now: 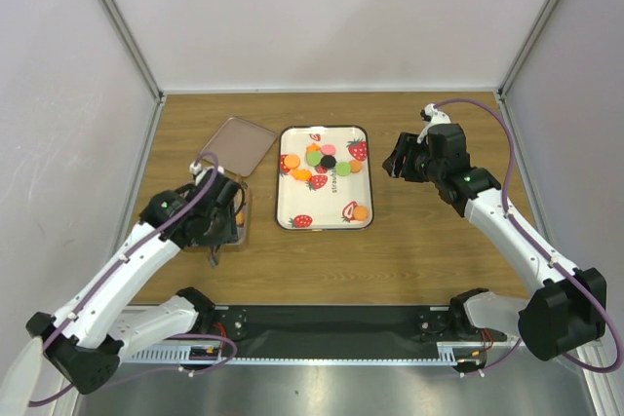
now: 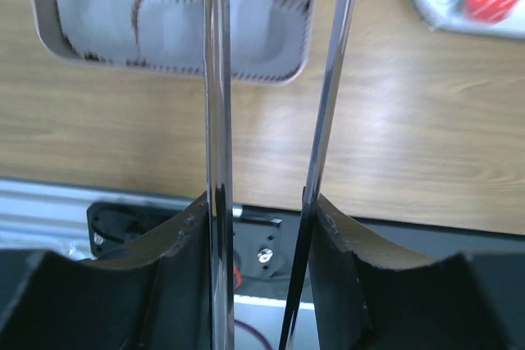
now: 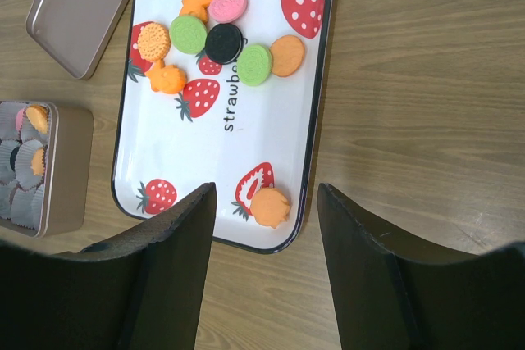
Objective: Pack the cookies
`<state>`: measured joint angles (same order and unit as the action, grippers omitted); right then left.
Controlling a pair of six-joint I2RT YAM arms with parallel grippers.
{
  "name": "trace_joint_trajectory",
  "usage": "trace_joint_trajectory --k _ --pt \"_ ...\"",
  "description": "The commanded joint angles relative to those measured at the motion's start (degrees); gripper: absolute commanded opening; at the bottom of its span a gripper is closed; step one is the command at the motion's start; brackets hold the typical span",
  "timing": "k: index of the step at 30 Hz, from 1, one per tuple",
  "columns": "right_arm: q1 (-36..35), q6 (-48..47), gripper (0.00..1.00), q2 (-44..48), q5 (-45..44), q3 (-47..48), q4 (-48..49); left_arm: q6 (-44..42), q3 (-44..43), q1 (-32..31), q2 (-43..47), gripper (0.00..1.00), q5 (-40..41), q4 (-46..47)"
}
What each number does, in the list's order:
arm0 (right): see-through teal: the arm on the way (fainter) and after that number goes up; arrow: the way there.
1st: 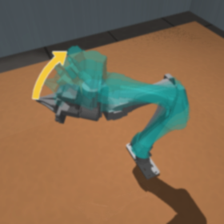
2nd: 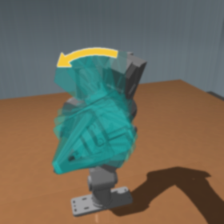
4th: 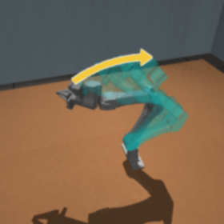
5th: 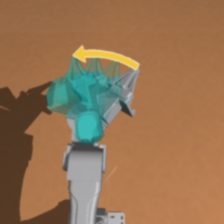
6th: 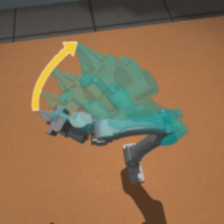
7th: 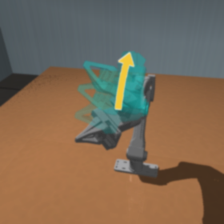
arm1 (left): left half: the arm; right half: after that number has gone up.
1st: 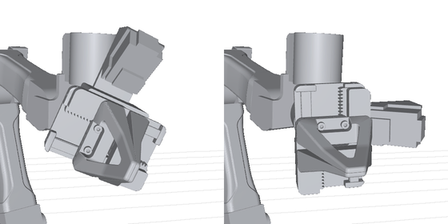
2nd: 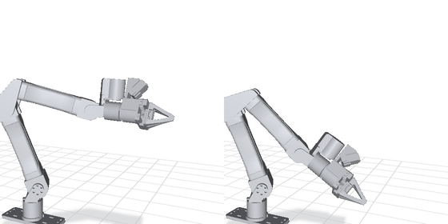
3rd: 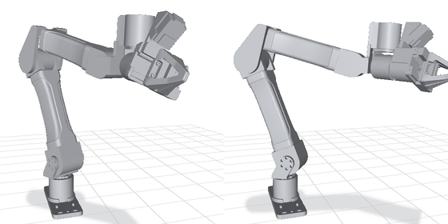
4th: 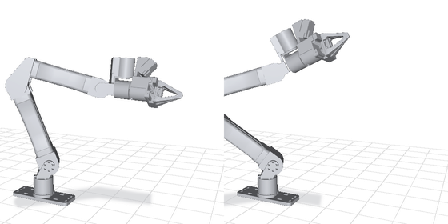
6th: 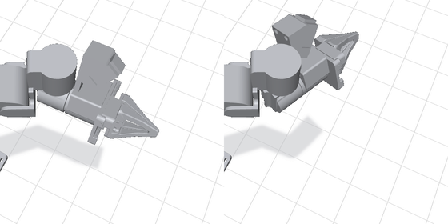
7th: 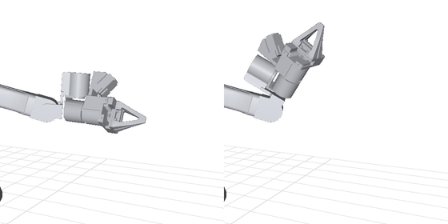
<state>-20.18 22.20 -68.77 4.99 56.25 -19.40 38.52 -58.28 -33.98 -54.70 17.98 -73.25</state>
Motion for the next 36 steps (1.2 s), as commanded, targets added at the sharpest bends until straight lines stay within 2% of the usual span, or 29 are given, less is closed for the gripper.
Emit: trace_joint_trajectory --k 1,4,7,10,14,19,26,36 --pt "-0.21 -0.93 0.58 0.66 -0.42 0.62 1.03 -1.7 -6.4 -0.82 -1.81 0.48 2.5 -0.05" --pt "-0.03 -0.93 0.59 0.92 -1.04 0.71 0.94 -0.56 -10.61 -4.85 -6.2 0.48 4.69 0.39" --pt "0.32 -0.67 0.59 1.1 -1.39 0.62 0.85 0.94 -15.1 -14.59 -12.87 0.5 6.46 1.44" --pt "0.5 -0.84 0.59 1.01 -1.65 0.62 0.94 0.33 -18.79 -20.05 -19.73 0.51 5.76 4.25" --pt "0.67 -0.84 0.59 1.27 -2.18 0.62 0.77 -2.39 -22.3 -24.55 -27.73 0.51 3.03 9.52" --pt "0.76 -0.84 0.59 1.19 -2.36 0.53 0.77 -4.5 -26.44 -29.99 -38.09 0.51 2.15 11.64" --pt "0.67 -0.75 0.59 1.8 -2.18 0.53 0.77 -6.09 -29.17 -31.41 -44.87 0.52 -0.48 14.28" --pt "0.76 -0.75 0.59 1.98 -1.83 0.44 0.85 -6.97 -30.05 -32.03 -48.13 0.52 -1.72 14.81"
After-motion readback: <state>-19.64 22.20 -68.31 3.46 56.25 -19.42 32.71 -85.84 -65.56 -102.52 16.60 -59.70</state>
